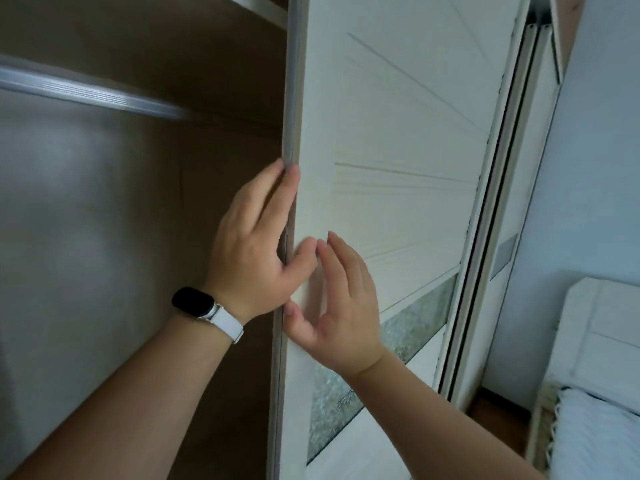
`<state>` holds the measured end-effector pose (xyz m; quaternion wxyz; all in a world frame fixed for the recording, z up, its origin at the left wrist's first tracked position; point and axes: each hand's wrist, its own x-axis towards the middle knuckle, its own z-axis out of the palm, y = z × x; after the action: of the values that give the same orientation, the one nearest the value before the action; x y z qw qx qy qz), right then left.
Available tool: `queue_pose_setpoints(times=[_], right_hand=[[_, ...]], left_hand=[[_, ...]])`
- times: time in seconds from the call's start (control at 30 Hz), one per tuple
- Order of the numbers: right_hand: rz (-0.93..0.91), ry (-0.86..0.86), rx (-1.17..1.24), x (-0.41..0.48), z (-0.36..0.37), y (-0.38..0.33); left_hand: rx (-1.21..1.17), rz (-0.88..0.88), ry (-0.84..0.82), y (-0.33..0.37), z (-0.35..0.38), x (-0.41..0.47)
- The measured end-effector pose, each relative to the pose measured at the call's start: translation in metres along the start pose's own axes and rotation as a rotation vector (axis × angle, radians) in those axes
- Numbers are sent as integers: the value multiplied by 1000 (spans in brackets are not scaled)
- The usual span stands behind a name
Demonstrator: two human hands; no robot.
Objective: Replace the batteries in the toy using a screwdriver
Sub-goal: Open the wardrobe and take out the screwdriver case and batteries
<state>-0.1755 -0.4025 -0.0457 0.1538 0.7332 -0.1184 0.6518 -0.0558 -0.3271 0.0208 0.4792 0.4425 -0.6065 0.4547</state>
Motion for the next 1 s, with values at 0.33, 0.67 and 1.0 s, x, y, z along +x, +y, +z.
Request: queue_pose_setpoints(times=[0.33,0.67,1.0], right_hand=[[-19,5,-18,-14,11,86],[-21,59,-40,-20,20,174],[-38,32,-108,-28,23,272]], left_hand=[[-136,112,13,-3,93,11],[-188,199,-24,-1,189,25],[-194,236,-47,13,288,36]])
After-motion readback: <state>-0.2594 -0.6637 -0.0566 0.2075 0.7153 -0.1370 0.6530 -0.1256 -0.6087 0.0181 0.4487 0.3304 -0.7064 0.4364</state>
